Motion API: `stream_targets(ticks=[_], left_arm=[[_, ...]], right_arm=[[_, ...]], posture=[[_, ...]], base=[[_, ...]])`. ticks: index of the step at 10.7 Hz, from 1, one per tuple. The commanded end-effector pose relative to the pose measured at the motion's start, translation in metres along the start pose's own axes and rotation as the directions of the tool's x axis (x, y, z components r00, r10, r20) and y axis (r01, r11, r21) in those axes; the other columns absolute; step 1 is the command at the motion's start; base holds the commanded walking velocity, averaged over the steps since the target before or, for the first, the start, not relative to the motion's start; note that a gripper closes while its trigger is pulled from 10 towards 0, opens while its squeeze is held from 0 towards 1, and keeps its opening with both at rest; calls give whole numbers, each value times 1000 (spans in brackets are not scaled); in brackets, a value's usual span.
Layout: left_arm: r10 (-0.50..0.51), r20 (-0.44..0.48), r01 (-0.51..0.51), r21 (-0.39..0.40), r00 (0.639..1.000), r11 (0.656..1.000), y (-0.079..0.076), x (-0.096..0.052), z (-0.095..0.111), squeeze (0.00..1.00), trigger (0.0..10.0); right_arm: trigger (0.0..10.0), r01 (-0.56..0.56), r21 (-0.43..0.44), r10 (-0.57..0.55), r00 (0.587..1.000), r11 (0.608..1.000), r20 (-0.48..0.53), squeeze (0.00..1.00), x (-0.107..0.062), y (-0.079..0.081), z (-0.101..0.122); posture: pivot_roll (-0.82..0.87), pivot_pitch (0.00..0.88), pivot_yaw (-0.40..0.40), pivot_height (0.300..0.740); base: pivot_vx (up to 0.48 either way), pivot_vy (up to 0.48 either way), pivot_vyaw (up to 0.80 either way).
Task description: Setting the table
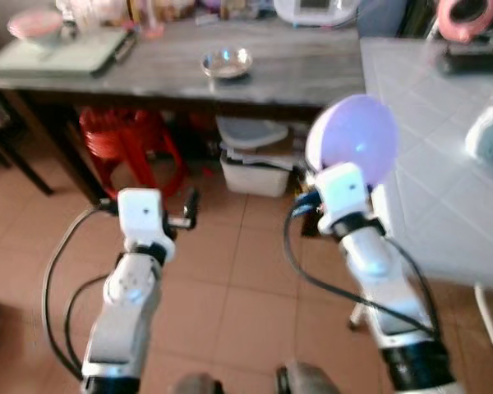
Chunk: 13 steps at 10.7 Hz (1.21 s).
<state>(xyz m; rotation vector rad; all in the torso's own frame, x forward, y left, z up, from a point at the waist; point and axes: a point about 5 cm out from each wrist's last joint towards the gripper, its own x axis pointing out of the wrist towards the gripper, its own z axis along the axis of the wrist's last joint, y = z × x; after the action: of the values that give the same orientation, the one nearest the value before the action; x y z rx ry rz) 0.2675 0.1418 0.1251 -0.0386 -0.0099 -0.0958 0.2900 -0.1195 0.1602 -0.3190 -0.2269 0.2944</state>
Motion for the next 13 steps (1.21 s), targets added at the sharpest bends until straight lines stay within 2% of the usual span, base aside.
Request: stream_targets(ticks=[1, 5, 8, 10, 13], left_arm=[[26, 12, -26, 24, 1000, 999, 8, -1, 3, 0, 10000], [12, 25, -12, 23, 1000, 1000, 6, 0, 5, 0, 10000], [-22, 45, 22, 12, 999, 1000, -1, -1, 7, 0, 10000], [-23, 60, 21, 40, 998, 999, 0, 1, 10, 0, 10000], [-45, 60, 45, 13, 997, 999, -4, 2, 10, 0, 10000]], right_arm=[[10000, -21, 3, 21, 998, 1000, 52, 0, 4, 6, 12], [10000, -29, 7, 29, 998, 1000, 57, 0, 3, 9, 12], [10000, -34, 7, 34, 998, 999, 54, 0, 5, 10, 11], [10000, -45, -3, 45, 997, 999, 56, 0, 6, 13, 12], [10000, -24, -7, 24, 999, 1000, 44, 0, 8, 12, 10]], posture=[[38, 87, 59, 740], [38, 88, 62, 740], [38, 88, 63, 740], [36, 83, 67, 740], [34, 85, 72, 740]], base=[[398, 270, 0], [398, 266, 0], [480, 0, 0], [480, 0, 0], [466, 0, 0]])
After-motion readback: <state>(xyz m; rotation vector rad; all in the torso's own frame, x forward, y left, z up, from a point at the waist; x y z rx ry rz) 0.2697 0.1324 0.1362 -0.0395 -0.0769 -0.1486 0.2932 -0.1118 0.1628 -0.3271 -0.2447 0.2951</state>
